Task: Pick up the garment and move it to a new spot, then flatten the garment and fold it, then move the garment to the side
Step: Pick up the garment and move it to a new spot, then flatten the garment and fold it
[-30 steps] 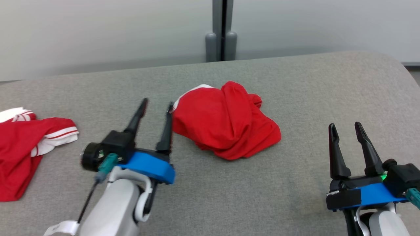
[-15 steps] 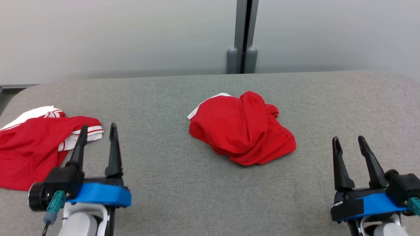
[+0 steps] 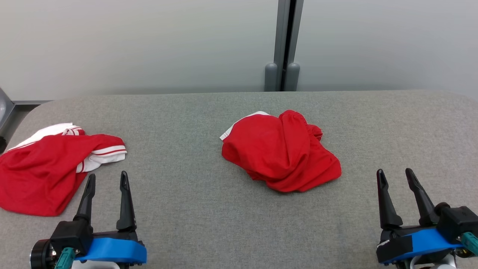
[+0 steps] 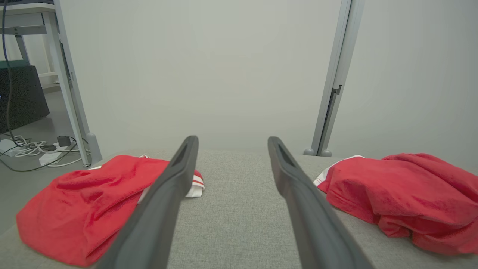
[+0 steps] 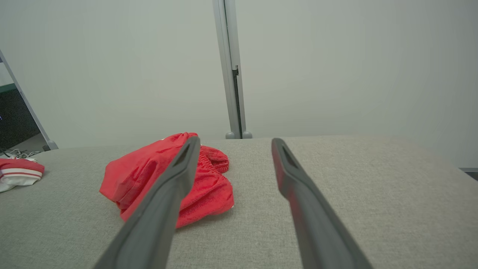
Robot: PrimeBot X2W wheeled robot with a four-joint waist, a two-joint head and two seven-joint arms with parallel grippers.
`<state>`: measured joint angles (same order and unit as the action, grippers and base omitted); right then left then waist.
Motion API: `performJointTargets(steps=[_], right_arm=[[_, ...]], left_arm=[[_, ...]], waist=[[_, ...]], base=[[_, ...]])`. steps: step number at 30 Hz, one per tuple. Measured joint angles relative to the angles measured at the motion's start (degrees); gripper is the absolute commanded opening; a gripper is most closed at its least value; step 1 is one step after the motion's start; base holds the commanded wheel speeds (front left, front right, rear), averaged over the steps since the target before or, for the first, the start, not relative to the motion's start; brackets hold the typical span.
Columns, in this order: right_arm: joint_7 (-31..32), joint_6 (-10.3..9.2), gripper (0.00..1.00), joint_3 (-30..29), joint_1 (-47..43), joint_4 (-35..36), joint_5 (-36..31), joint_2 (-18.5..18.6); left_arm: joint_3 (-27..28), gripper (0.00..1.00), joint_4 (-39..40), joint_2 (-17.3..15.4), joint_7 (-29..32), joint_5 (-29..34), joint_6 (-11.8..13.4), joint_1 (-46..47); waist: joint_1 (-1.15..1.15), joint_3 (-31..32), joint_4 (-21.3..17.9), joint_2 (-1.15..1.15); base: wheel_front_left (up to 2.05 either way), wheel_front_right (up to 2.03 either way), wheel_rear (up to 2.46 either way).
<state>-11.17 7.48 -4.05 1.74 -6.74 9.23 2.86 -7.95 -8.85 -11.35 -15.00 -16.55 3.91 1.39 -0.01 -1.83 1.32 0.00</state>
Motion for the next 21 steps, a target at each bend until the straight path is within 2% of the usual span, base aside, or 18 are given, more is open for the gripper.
performJointTargets(steps=[21], right_arm=[[0.6, 0.00, 1.00, 0.0, -0.1, -0.9, 0.2, 0.0]], left_arm=[[2.5, 1.00, -0.6, 2.2, 0.0, 3.2, -2.4, -0.1]], waist=[[0.00, -0.1, -0.5, 0.00]], base=[[0.00, 0.00, 0.00]])
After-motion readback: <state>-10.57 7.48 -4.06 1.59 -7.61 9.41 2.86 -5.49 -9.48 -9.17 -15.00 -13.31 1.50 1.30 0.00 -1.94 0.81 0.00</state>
